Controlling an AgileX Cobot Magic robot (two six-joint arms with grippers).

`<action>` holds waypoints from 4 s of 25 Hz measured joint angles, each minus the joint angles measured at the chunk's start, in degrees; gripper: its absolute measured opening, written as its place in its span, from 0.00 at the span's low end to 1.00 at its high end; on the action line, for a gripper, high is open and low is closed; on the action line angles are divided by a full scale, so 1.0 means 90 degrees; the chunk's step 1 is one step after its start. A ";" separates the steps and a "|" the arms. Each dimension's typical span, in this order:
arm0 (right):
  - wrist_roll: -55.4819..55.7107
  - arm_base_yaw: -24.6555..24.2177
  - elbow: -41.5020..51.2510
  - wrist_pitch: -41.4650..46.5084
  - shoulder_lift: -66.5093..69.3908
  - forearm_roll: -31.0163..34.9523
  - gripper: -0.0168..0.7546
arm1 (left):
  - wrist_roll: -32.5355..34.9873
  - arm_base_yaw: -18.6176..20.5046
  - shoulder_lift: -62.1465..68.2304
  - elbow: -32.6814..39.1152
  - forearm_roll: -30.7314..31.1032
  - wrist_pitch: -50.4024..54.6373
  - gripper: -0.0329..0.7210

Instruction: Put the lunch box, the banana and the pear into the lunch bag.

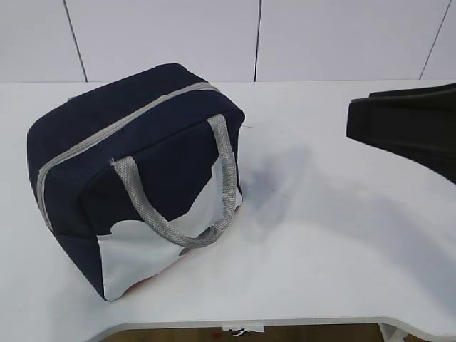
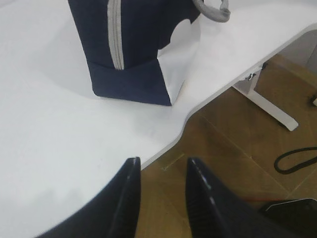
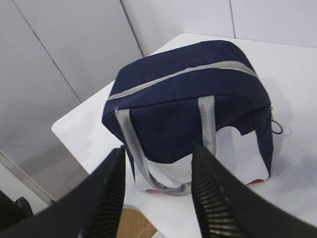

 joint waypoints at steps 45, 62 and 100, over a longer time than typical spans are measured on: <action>-0.0034 0.0000 0.0000 0.1116 0.0000 0.0000 0.46 | -0.0139 0.2415 0.0000 0.0264 0.0089 -0.0564 0.36; -0.0225 0.0000 0.0000 0.3235 0.0000 0.0060 0.46 | -0.0150 0.2415 0.0000 0.0264 0.0089 -0.0564 0.36; -1.0320 0.0023 0.0010 0.6486 -0.1303 0.9223 0.46 | -0.0150 0.2415 0.0000 0.0264 0.0089 -0.0564 0.36</action>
